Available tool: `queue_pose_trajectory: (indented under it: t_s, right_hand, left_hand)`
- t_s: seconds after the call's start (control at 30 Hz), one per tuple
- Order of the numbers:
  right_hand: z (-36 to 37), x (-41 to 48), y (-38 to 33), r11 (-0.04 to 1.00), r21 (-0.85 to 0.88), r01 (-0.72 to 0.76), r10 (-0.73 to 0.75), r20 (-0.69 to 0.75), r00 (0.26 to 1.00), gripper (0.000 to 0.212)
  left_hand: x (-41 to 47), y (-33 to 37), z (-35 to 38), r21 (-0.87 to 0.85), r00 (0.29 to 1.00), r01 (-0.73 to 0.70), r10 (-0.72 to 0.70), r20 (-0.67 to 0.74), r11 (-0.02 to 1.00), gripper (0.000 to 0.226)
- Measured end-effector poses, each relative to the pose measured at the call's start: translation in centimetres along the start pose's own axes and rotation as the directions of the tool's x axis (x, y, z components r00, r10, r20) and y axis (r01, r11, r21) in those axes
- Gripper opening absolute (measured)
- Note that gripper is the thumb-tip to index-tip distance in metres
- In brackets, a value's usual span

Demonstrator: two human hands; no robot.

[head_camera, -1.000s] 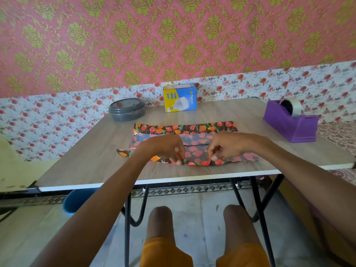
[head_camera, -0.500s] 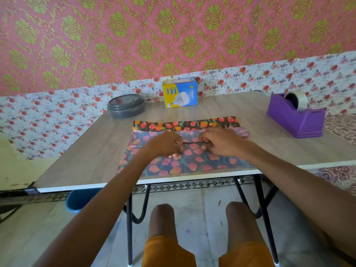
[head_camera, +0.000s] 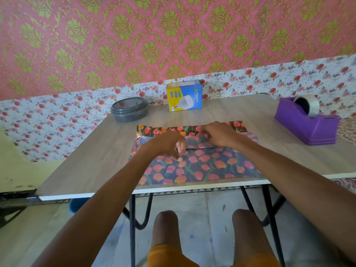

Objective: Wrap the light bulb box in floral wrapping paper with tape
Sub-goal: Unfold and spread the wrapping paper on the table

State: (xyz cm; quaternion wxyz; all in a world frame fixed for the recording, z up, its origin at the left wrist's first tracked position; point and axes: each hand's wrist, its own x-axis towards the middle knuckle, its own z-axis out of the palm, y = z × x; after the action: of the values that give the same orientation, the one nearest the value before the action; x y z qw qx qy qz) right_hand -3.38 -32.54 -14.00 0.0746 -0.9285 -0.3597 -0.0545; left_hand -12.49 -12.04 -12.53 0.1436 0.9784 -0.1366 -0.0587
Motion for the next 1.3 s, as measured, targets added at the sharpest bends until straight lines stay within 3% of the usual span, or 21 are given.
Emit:
queue_pose_trajectory:
  t_s: [0.2, 0.33, 0.4, 0.47, 0.67, 0.87, 0.97, 1.1, 1.23, 1.3]
  right_hand:
    - [0.7, 1.6, 0.0, 0.987, 0.153, -0.054, 0.061, -0.041, 0.997, 0.019]
    - [-0.2, 2.6, 0.1, 0.99, 0.135, -0.041, 0.063, -0.166, 0.984, 0.018]
    - [-0.6, 2.9, -0.2, 0.995, 0.095, -0.03, 0.048, -0.196, 0.979, 0.015]
    - [-0.9, 3.3, -0.3, 0.997, 0.071, -0.029, 0.044, -0.209, 0.977, 0.012]
    - [0.0, 3.7, -0.1, 0.994, 0.098, -0.047, 0.067, -0.209, 0.976, 0.023]
    - [1.7, 3.3, 0.4, 0.997, -0.059, -0.056, 0.043, -0.198, 0.979, 0.009]
    - [2.0, 3.3, 0.8, 0.999, -0.011, -0.045, 0.043, -0.112, 0.993, 0.014]
    - [0.7, 3.2, 2.5, 0.969, 0.204, -0.139, 0.114, 0.13, 0.985, 0.024]
    - [-0.4, 2.0, 5.2, 0.954, 0.18, -0.241, 0.203, 0.203, 0.958, 0.021]
    - [-0.9, 1.1, 6.5, 0.951, 0.147, -0.272, 0.241, 0.198, 0.95, 0.018]
  left_hand:
    - [1.0, -1.0, -0.2, -0.051, 1.0, -0.028, 0.028, 0.003, 0.998, 0.02]
    - [2.0, -1.8, -0.6, -0.018, 0.954, 0.006, -0.011, -0.299, 1.0, 0.03]
    - [2.9, -2.2, -0.8, -0.011, 0.936, 0.006, -0.01, -0.351, 1.0, 0.042]
    - [4.2, -2.6, -1.2, 0.003, 0.944, 0.011, -0.009, -0.328, 1.0, 0.046]
    - [7.3, -2.3, -1.1, -0.169, 0.947, 0.03, -0.082, -0.311, 0.985, 0.018]
    - [8.4, -2.8, 1.7, -0.102, 0.95, 0.082, -0.108, -0.292, 0.991, 0.025]
    - [8.6, -3.0, 2.0, -0.065, 0.946, 0.059, -0.077, -0.316, 0.996, 0.032]
    - [9.1, -3.9, 0.8, 0.014, 0.987, 0.11, -0.107, -0.121, 0.994, 0.044]
    - [9.7, -3.3, -0.3, 0.106, 0.985, 0.171, -0.174, 0.022, 0.98, 0.05]
    - [10.4, -2.1, -0.4, 0.196, 0.983, 0.182, -0.184, -0.004, 0.964, 0.041]
